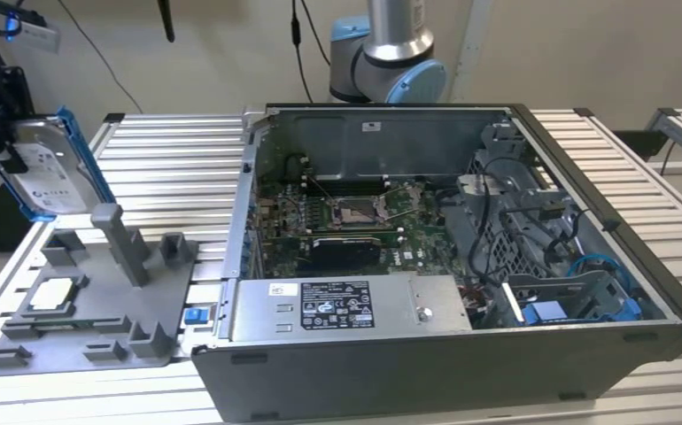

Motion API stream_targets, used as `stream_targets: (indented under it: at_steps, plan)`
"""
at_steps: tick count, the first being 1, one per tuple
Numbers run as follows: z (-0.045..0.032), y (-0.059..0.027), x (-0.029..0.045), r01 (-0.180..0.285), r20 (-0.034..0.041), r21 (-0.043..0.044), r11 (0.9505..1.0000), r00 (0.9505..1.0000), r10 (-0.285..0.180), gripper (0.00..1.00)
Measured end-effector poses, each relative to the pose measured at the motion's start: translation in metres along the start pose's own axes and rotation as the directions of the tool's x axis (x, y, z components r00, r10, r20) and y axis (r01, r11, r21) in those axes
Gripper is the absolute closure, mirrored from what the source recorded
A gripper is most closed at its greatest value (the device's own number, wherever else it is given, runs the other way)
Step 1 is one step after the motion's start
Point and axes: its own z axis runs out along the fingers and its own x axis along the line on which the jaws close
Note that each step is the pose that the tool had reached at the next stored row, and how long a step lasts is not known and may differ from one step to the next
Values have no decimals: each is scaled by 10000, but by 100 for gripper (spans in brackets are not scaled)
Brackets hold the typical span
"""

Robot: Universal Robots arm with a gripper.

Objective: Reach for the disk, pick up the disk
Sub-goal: 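Pick up the disk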

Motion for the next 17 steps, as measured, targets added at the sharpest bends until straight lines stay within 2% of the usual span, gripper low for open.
stream_targets:
  at_steps: [17]
  plan:
    - [-59, 0, -1, 0, 11, -1, 10000, 10000, 0, 100]
